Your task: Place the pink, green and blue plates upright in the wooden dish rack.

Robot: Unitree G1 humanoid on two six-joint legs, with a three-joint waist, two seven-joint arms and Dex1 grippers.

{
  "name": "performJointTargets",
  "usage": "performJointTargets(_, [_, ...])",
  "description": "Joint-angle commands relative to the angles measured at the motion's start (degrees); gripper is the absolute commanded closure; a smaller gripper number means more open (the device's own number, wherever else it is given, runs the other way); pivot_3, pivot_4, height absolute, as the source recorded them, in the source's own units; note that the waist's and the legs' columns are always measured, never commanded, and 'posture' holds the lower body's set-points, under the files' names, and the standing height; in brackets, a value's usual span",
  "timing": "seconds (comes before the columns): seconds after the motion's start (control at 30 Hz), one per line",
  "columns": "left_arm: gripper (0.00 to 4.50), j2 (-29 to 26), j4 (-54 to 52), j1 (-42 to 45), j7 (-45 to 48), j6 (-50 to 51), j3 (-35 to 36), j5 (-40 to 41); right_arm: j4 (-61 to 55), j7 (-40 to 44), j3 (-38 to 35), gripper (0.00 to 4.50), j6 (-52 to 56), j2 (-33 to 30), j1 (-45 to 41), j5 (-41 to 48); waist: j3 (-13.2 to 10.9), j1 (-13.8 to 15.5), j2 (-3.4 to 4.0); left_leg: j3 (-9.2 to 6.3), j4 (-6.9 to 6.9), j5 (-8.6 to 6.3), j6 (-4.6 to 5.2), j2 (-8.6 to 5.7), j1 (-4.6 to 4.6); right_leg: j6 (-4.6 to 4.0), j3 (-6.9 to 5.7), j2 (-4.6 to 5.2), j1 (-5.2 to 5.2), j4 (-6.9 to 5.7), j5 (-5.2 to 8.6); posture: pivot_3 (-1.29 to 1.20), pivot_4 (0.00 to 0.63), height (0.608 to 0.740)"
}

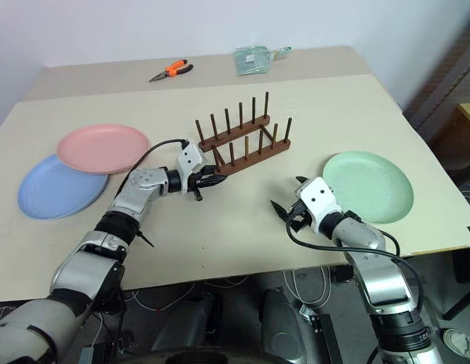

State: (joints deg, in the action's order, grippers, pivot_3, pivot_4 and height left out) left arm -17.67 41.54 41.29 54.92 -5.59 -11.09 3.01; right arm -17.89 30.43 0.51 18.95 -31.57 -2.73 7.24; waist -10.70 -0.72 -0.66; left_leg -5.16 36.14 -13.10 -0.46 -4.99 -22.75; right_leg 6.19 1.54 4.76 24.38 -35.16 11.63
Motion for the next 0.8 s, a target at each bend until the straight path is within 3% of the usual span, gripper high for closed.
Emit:
performJointTargets(0.03, [3.74, -3.3, -10.1, -5.9, 6.6, 2.4, -1.3, 1.6, 0.9, 0.8, -4.1, 0.0, -1.5, -2.5, -0.7, 0.0, 0.0, 0.0, 0.0, 0.0, 0.0, 0.0, 0.0, 0.0, 0.0, 0.0, 0.0, 0.0, 0.0, 0.0, 0.0, 0.0, 0.15, 0.738])
performJointTargets(0.17, [3.74, -9.9, -25.2, -12.4, 13.3, 10.2, -1.3, 5.2, 4.6, 1.7, -7.5, 0.0, -3.1, -5.2, -1.0, 0.1, 0.0, -0.1, 0.0, 0.0, -0.03, -0.01, 0.01, 0.02, 0.01, -0.02, 0.03, 0.0, 0.01, -0.01, 0.0, 0.0, 0.15, 0.738])
performJointTargets(0.4, [0.24, -16.1, -30.8, -16.3, 9.4, 13.9, -0.6, 1.8, 7.7, 4.2, -10.6, 0.0, -4.7, -8.4, 0.6, 0.2, 0.0, 0.1, 0.02, 0.0, 0.01, -0.01, 0.01, 0.02, 0.01, -0.03, 0.03, 0.0, -0.01, 0.0, 0.02, 0.0, 0.15, 0.738])
performJointTargets(0.43, [0.0, -17.4, -31.5, -17.4, 8.7, 15.0, -0.2, 1.3, 7.2, 5.8, -10.8, 0.24, -4.3, -8.9, 1.3, 1.3, 0.0, 0.1, 0.02, 0.0, 0.01, -0.01, 0.01, 0.03, 0.01, -0.03, 0.02, 0.0, -0.01, 0.0, 0.02, 0.0, 0.15, 0.738])
performJointTargets(0.53, [0.0, -21.2, -35.9, -21.8, 8.9, 19.0, 0.6, 2.5, 4.0, 10.0, -10.2, 1.24, -2.7, -9.6, 3.3, 4.3, 0.0, -0.4, 0.02, 0.01, -0.04, -0.01, 0.01, 0.06, 0.04, -0.03, 0.05, -0.01, -0.01, 0.0, 0.02, 0.0, 0.15, 0.738])
performJointTargets(0.63, [0.93, -23.5, -44.8, -27.9, 10.7, 25.2, 1.4, 7.4, -0.8, 12.4, -7.9, 2.8, -0.4, -9.5, 5.0, 6.0, 0.0, -0.8, 0.05, 0.2, -0.15, -0.04, 0.02, 0.26, 0.22, -0.13, 0.06, 0.01, -0.01, -0.01, 0.07, 0.0, 0.15, 0.738])
performJointTargets(0.73, [2.5, -21.8, -53.5, -31.8, 9.3, 31.1, 1.3, 12.7, -5.0, 13.2, -4.2, 4.45, 2.5, -8.1, 5.9, 6.9, 0.0, -0.4, 0.06, 0.33, -0.11, -0.1, 0.01, 0.47, 0.3, -0.11, -0.01, 0.01, -0.03, 0.0, 0.21, 0.0, 0.15, 0.738])
performJointTargets(0.8, [3.5, -18.8, -55.8, -32.5, 5.1, 32.6, -0.1, 11.9, -5.5, 11.6, -0.8, 4.5, 3.2, -6.7, 5.1, 4.5, 0.0, 0.1, 0.03, 0.33, -0.08, -0.1, 0.01, 0.47, 0.28, -0.1, -0.03, 0.04, -0.07, 0.04, 0.23, 0.0, 0.15, 0.738])
